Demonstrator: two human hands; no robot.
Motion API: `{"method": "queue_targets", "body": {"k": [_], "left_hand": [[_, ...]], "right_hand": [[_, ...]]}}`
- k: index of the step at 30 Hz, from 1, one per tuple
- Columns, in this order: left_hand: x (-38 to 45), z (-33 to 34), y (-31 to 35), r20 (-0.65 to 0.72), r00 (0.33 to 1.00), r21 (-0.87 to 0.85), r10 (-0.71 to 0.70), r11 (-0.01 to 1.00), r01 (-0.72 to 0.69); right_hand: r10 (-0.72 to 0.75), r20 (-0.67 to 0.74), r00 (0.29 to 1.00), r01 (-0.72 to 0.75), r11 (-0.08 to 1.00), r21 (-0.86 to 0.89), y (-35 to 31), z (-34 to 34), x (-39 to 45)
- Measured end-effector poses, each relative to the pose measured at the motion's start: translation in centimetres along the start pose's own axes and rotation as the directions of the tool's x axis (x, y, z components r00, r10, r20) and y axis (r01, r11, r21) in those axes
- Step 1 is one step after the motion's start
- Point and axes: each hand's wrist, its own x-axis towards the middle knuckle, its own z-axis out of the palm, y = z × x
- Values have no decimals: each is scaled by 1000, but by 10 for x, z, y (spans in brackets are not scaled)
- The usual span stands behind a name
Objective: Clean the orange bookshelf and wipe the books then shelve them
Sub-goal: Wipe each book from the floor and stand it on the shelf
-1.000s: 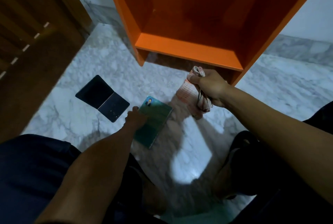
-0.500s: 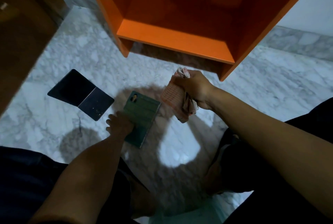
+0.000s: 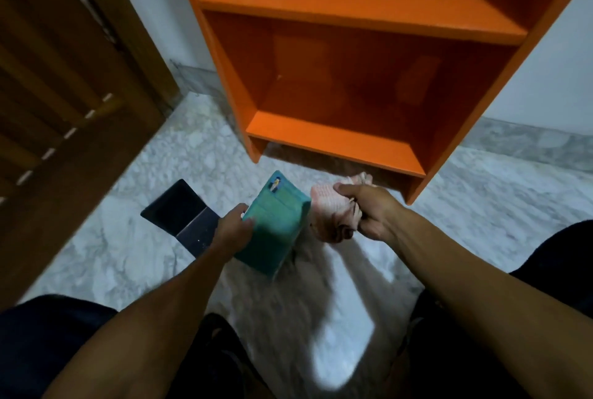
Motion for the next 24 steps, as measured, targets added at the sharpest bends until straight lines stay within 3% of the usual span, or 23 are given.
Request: {"method": "queue_targets", "body": {"k": [3,7,10,13,17,20,22,24], "left_hand": [[-7,-33,28,-61,997,-174,43,983,-53],[-24,-82,72,-83,990,-352,115,926,-138],[-42,-108,92,-94,981,-446,167,874,-192],[-66,-116,105,-136,972,-563,193,792,-237],[-93,-102,118,-217,946,-623,240,712,-324],[-107,-90,127,-243,927,-619,287,690,-376],[-111,-84,133,-244,918,-628,312,670,-395],[-113,-83,139,-247,915,-658,320,637,-401]], "right_hand": [[9,3,1000,-9,997,71,-7,0,-10],[-89,-33,995,94,980,173,-13,4,-11],[-286,-90,954,294,951,97,-23,12,-15],[-543,-84,835,542,840,-41,-33,25,-36],[-806,16,592,760,551,-345,-47,47,-73],[-935,116,335,842,242,-481,-70,74,-94],[-940,275,200,808,0,-589,-85,95,-96],[-870,462,170,674,-239,-699,-92,112,-93]]}}
